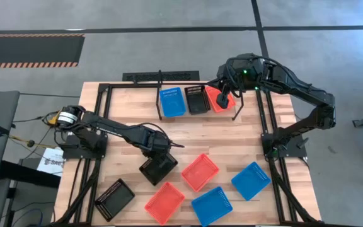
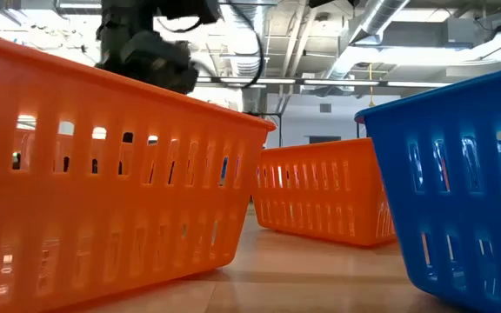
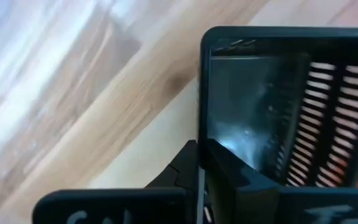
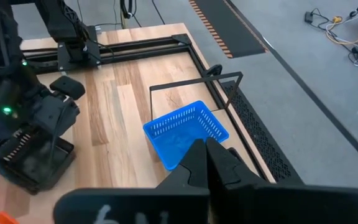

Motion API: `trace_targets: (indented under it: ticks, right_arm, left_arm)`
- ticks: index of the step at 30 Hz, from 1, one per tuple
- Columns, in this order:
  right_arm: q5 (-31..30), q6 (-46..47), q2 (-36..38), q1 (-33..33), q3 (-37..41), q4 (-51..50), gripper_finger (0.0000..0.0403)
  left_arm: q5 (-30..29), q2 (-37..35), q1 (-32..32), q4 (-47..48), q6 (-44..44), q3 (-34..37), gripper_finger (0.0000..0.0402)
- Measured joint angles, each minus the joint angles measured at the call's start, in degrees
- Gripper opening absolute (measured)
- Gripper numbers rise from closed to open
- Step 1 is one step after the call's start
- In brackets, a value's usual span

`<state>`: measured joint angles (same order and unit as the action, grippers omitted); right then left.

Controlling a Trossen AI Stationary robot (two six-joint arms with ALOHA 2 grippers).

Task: Stack baskets on shelf by color
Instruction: Stack the top black bin on top of the black bin on the shelf

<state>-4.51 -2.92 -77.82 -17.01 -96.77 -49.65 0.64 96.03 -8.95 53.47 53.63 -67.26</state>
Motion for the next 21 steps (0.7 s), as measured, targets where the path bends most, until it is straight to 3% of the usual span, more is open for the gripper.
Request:
trace_targets:
  ticks: [5, 10, 16, 18, 21]
  right_arm:
    - [-0.3, 1.2, 0.0, 0.0, 0.0, 0.0, 0.0001]
    - [-3.0, 2.4, 0.0, 0.0, 0.0, 0.0, 0.0001]
    - [-7.4, 3.6, 0.0, 1.2, 0.0, -0.1, 0.0001]
    - [-10.7, 4.4, 0.0, 2.5, 0.0, -0.1, 0.0001]
    - [-20.5, 6.5, 0.0, 5.7, 0.0, -0.2, 0.0001]
  left_arm:
    - [-9.1, -0.4, 0.0, 6.4, -2.6, -9.2, 0.0001]
    - [-21.1, -0.5, 0.0, 20.9, -3.5, -22.2, 0.0]
    - [-42.5, -0.5, 0.4, 35.2, -2.0, -37.5, 0.0]
    - [-48.7, -0.5, 1.3, 36.6, -1.9, -42.0, 0.0]
    - [-55.8, -1.5, 3.2, 36.1, -5.0, -46.9, 0.0]
